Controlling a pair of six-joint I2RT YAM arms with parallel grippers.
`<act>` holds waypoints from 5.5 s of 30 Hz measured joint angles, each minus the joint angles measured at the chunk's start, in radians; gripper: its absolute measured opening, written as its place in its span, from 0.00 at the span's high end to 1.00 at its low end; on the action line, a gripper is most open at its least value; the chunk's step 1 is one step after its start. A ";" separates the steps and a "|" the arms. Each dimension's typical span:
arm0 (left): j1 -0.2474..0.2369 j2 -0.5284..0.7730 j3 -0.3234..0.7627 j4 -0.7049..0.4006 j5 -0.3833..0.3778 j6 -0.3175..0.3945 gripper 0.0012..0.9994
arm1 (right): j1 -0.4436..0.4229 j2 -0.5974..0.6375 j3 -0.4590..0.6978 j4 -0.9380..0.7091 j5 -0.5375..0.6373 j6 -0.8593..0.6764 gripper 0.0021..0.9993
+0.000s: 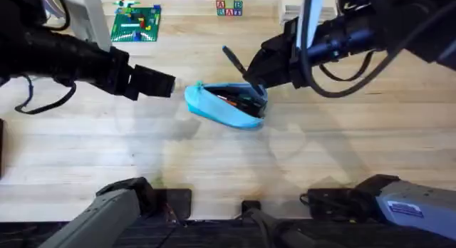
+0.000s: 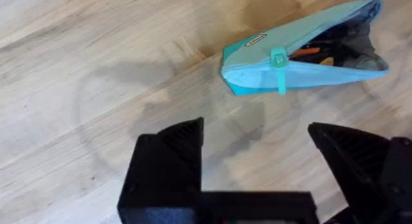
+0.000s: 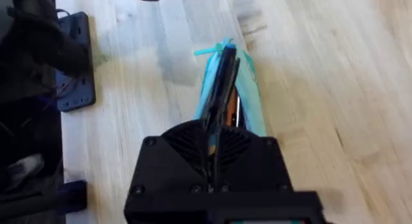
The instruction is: Unzip the bag, pick up the pens from the table one at a time and place them inside, then zip the bag closed.
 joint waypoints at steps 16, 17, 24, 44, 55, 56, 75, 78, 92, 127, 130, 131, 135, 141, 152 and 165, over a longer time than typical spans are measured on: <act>0.000 0.000 0.000 0.000 0.000 0.000 0.00 | 0.025 0.150 0.000 0.025 0.000 -0.126 0.97; 0.000 0.000 0.000 0.000 0.000 0.000 0.00 | 0.025 0.155 0.000 0.033 0.000 -0.142 0.97; 0.000 0.000 0.000 -0.002 0.000 0.000 0.00 | 0.026 0.198 0.000 0.053 0.000 -0.210 0.97; 0.000 0.000 0.000 -0.004 0.000 0.000 0.00 | 0.038 0.296 0.000 0.082 0.000 -0.265 0.97; 0.000 0.000 0.000 -0.004 0.000 0.000 0.00 | 0.038 0.296 0.000 0.054 0.023 -0.278 0.97; 0.000 0.000 0.000 -0.004 0.000 0.000 0.00 | 0.038 0.296 0.000 0.051 0.032 -0.278 0.97; 0.000 0.000 0.000 -0.004 0.000 0.000 0.00 | 0.042 0.296 0.000 0.048 0.057 -0.280 0.85; 0.000 0.000 0.000 -0.004 0.000 0.000 0.00 | 0.042 0.296 0.000 0.047 0.058 -0.284 0.54; 0.000 0.000 0.000 -0.004 0.000 0.000 0.00 | 0.042 0.296 0.000 0.046 0.058 -0.284 0.00; 0.000 0.000 0.000 0.071 0.004 0.009 0.00 | 0.042 -0.073 0.000 0.027 0.446 0.394 0.00; 0.000 0.000 0.000 0.084 0.015 0.022 0.00 | 0.042 -0.111 0.000 0.019 0.509 0.437 0.00; 0.000 0.000 0.000 0.087 0.022 0.027 0.00 | 0.042 -0.123 0.000 0.016 0.532 0.451 0.00; 0.000 0.000 0.000 0.089 0.043 0.054 0.01 | 0.042 -0.169 0.000 -0.008 0.621 0.506 0.00; 0.000 0.000 0.000 0.094 0.057 0.073 0.00 | 0.042 -0.212 0.000 -0.038 0.691 0.543 0.00; 0.000 0.000 0.000 0.109 0.057 0.081 0.00 | 0.042 -0.212 0.000 -0.038 0.712 0.556 0.00; 0.000 0.000 0.000 0.121 0.093 0.176 0.01 | 0.042 -0.212 0.000 -0.099 0.712 0.560 0.00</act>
